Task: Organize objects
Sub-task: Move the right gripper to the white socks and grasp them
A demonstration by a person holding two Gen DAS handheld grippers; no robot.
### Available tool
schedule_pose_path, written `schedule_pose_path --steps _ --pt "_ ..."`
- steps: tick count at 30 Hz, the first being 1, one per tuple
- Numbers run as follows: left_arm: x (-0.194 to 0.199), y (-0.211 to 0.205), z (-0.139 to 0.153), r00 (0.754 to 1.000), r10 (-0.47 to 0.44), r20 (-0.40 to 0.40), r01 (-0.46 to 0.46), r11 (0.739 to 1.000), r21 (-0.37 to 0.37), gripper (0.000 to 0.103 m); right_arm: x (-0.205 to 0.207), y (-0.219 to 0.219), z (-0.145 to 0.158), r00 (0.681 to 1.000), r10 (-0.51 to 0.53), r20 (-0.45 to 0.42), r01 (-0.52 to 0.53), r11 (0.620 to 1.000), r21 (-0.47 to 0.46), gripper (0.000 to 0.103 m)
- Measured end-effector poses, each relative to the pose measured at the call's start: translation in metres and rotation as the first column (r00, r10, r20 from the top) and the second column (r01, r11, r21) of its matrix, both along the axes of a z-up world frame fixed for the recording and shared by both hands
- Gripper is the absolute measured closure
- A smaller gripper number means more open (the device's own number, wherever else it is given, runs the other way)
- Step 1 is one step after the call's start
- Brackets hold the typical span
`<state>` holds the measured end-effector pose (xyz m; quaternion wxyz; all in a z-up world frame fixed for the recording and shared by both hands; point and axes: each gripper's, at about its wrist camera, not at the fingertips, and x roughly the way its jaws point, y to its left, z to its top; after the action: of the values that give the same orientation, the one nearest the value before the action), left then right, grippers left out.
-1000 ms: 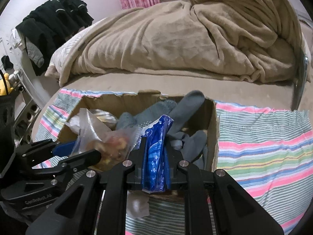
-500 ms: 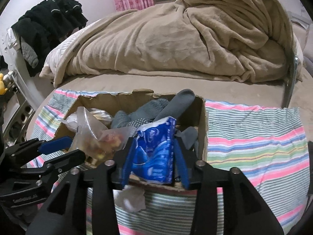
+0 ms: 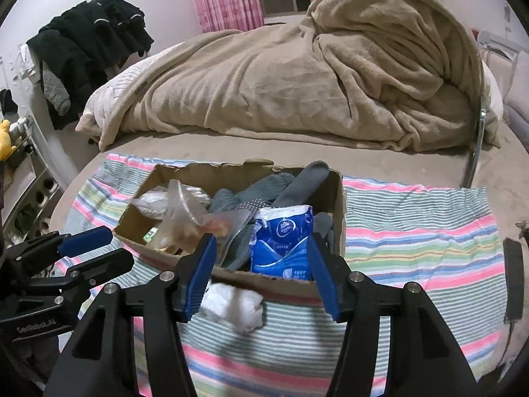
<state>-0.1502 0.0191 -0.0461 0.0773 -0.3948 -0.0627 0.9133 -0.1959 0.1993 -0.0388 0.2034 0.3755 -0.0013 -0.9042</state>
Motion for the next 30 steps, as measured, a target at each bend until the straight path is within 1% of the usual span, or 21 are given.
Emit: schedule_pose_path --steps 5,12,18,28,30 --pt "0.013 -0.008 -0.001 1.000 0.015 0.004 -0.015 1.000 0.002 0.048 0.013 -0.003 0.002 1.000 0.005 0.003 -0.005 1.000 0.006 0.042" --pt "0.028 -0.022 -0.008 0.999 0.038 0.014 -0.038 0.999 -0.001 0.048 0.025 -0.011 -0.008 0.999 0.017 0.030 -0.018 1.000 0.017 0.041" --pt "0.032 -0.035 -0.024 0.997 0.061 0.047 -0.061 0.998 0.004 0.048 0.026 -0.020 -0.026 0.997 0.026 0.071 -0.028 0.999 0.031 0.041" --pt "0.025 -0.054 -0.049 0.990 0.099 0.096 -0.100 0.995 0.002 0.048 0.010 -0.034 -0.064 0.989 0.032 0.145 -0.040 0.998 0.053 0.041" --pt "0.024 -0.057 -0.053 0.989 0.102 0.105 -0.104 0.995 0.006 0.048 0.007 -0.036 -0.068 0.988 0.035 0.152 -0.043 0.998 0.049 0.041"
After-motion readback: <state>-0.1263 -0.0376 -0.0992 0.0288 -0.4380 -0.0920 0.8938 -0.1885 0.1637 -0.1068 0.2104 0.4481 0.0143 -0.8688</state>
